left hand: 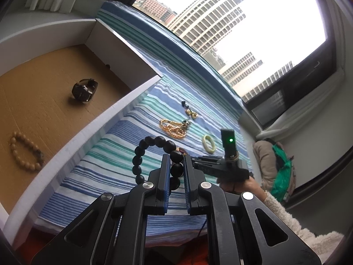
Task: Organize jewelry
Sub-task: 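Carry both bracelets into the white box and open both tools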
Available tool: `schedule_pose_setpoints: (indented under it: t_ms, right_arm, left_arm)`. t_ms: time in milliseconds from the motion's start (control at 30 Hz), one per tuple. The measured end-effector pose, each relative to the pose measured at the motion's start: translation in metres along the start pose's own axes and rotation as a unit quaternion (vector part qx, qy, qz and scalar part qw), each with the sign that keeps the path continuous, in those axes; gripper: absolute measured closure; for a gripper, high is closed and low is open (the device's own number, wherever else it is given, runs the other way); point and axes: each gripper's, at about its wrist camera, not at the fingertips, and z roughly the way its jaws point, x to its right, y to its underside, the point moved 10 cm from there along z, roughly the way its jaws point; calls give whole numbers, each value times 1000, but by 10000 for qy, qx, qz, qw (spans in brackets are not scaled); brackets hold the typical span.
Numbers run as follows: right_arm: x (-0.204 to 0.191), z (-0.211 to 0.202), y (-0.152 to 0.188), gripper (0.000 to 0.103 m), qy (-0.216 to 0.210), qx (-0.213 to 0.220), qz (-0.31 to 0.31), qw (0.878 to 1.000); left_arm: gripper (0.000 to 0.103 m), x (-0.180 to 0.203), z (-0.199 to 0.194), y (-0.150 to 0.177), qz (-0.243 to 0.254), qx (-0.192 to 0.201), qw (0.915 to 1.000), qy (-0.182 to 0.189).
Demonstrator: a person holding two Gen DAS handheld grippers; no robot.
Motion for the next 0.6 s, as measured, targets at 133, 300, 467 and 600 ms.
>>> schedule_pose_setpoints:
  t_ms: [133, 300, 467, 600]
  right_arm:
    - [2, -32, -9, 97, -142, 349, 146, 9992]
    - [-42, -88, -47, 97, -476, 1040, -135, 9934]
    - [-150, -109, -94, 97, -1152, 1397, -952, 9788]
    - [-236, -78, -119, 97, -1391, 1189, -1639, 9694]
  left_arm:
    - [94, -2, -17, -11, -110, 192, 9997, 75]
    - [94, -22, -69, -44, -112, 831, 9956, -409]
    - [94, -76, -114, -69, -264, 1278, 9818, -1376]
    - [94, -127, -114, -73, -511, 1207, 9707, -2017]
